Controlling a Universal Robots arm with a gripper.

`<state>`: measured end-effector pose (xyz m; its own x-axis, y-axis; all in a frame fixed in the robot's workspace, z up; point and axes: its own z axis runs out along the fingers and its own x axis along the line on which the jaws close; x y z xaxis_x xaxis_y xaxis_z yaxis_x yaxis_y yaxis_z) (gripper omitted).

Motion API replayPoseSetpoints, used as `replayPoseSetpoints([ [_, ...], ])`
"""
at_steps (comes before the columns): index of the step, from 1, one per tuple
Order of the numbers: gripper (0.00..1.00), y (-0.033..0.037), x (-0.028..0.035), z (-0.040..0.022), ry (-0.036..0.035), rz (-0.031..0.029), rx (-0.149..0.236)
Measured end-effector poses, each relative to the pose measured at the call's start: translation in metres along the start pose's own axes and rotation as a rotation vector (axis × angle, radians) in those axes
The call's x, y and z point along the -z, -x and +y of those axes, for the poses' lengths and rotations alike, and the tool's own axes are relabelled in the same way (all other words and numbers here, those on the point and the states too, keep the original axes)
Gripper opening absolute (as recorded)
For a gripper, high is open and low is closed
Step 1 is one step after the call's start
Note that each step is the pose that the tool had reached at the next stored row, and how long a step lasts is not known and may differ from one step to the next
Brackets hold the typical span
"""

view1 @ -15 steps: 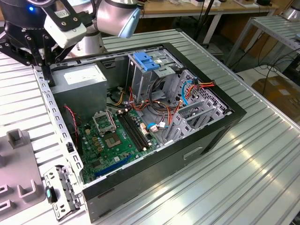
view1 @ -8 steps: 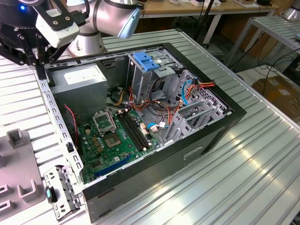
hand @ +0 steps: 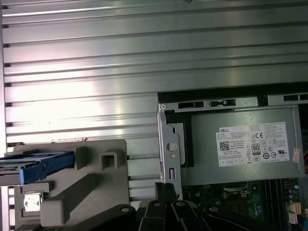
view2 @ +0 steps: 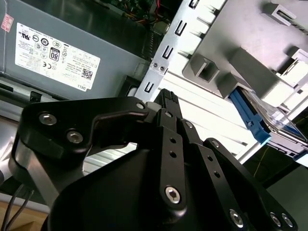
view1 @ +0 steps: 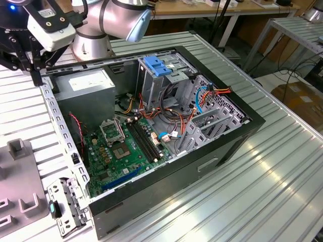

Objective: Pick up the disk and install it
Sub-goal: 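Reach for the disk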

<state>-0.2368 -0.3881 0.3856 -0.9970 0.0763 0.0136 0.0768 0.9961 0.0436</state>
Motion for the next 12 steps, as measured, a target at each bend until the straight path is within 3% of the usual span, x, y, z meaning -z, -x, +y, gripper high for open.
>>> replayPoseSetpoints([
  [4, 0.11, -0.0085, -0.0002, 0.0009, 0.0000, 0.0000, 0.000],
  [12, 0.11, -0.0191, -0.0004, 0.0016, 0.0000, 0.0000, 0.000],
])
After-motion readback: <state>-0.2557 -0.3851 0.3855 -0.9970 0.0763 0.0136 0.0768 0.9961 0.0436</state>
